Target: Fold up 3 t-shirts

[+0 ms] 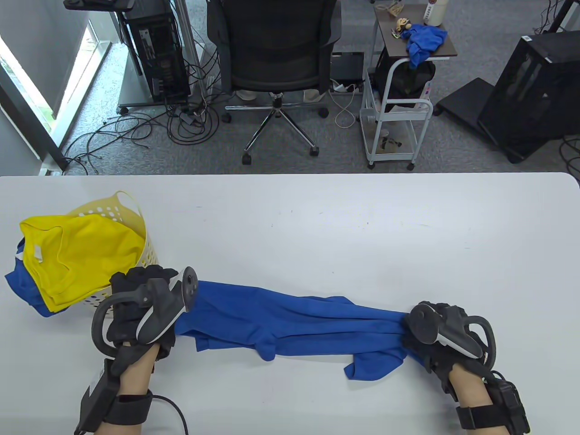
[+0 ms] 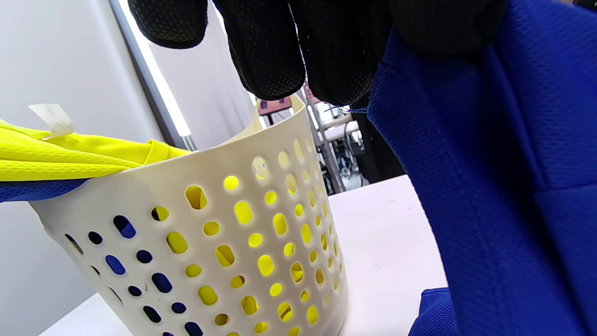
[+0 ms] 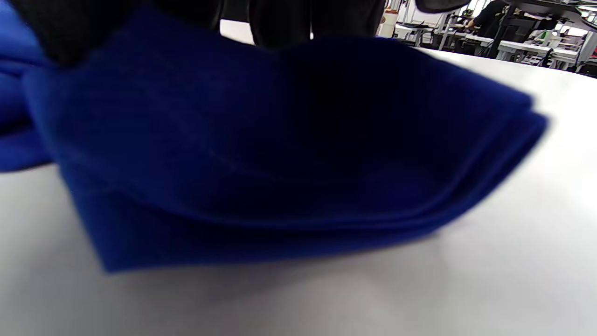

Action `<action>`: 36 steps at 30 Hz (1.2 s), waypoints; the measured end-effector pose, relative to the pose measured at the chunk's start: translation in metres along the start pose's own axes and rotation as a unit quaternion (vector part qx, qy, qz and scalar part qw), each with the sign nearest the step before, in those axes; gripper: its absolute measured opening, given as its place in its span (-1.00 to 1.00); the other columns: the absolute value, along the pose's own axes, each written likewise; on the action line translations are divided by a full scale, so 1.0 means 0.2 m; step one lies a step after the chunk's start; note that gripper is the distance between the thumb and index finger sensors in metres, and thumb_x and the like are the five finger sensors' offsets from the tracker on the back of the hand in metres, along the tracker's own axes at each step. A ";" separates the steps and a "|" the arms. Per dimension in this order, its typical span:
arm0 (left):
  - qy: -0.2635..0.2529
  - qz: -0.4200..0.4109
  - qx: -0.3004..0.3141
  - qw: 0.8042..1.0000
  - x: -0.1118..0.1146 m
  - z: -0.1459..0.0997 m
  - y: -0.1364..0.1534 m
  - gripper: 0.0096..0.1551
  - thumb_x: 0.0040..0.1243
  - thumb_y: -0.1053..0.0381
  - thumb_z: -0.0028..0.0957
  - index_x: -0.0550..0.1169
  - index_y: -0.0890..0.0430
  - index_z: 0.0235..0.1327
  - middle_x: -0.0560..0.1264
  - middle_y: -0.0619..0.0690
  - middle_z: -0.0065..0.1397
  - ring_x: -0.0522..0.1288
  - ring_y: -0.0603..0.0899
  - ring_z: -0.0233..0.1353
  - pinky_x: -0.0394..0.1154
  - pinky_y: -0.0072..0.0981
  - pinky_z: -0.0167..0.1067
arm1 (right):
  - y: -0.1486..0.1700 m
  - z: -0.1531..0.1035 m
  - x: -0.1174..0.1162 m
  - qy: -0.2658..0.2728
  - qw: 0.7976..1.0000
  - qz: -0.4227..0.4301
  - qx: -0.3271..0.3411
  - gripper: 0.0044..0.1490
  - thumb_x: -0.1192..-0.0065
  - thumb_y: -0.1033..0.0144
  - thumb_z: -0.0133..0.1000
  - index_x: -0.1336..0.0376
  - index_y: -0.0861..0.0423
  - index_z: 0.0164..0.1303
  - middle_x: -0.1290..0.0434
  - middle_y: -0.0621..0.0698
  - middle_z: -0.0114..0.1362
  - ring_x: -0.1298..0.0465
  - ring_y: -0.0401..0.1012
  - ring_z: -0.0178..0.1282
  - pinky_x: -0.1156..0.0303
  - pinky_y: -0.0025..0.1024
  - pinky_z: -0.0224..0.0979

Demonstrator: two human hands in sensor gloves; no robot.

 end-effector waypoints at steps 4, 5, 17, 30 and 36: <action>0.004 -0.003 -0.005 1.000 0.01 0.00 0.02 -0.56 0.10 -0.27 -0.08 0.55 -0.35 0.08 0.55 -0.28 0.33 0.49 0.00 0.43 0.35 0.10 0.49 | 0.01 -0.01 0.03 0.031 0.999 -0.010 -0.016 -0.52 -0.36 0.03 -0.08 -0.42 -0.19 0.07 -0.32 -0.01 0.55 -0.31 0.13 0.55 -0.06 0.37 0.56; 0.004 -0.004 -0.007 1.000 0.01 0.00 0.03 -0.56 0.10 -0.27 -0.09 0.55 -0.35 0.08 0.55 -0.28 0.33 0.49 -0.01 0.43 0.35 0.10 0.49 | 0.02 -0.02 0.06 0.046 0.999 -0.013 -0.019 -0.52 -0.35 0.03 -0.08 -0.43 -0.19 0.06 -0.33 -0.03 0.54 -0.32 0.12 0.55 -0.06 0.37 0.56; -0.019 -0.021 0.025 0.999 -0.15 0.25 -0.04 -0.57 0.12 -0.22 -0.06 0.55 -0.37 0.10 0.55 -0.29 0.34 0.49 -0.01 0.44 0.36 0.07 0.49 | 0.26 0.20 0.28 -0.013 0.997 -0.009 -0.075 -0.52 -0.21 0.16 0.03 -0.36 -0.10 0.18 -0.45 -0.02 0.38 -0.46 0.07 0.38 -0.20 0.27 0.49; -0.280 -0.162 -0.128 0.938 -0.90 0.35 0.34 -0.58 0.12 -0.23 -0.06 0.55 -0.39 0.09 0.55 -0.31 0.32 0.52 -0.04 0.39 0.38 0.02 0.48 | 0.29 -0.15 1.59 0.509 0.833 -0.043 -0.213 -0.49 -0.21 0.20 0.00 -0.32 -0.12 0.20 -0.42 -0.07 0.38 -0.46 0.00 0.39 -0.26 0.18 0.49; -0.163 -0.052 -0.009 0.985 -0.54 0.15 0.15 -0.59 0.19 -0.23 -0.11 0.59 -0.40 0.04 0.56 -0.31 0.33 0.51 -0.03 0.41 0.37 0.04 0.49 | 0.29 -0.20 1.20 0.330 0.920 -0.083 -0.194 -0.50 -0.23 0.18 0.00 -0.35 -0.18 0.18 -0.41 -0.05 0.42 -0.42 0.06 0.45 -0.23 0.25 0.50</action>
Point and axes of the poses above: the tracker on the back of each hand, its own y axis roughly to the little-finger side, its own z axis roughly from the wrist to the fingertips, x = y × z, the point moved 3 cm from there along z, roughly from the wrist to the fingertips
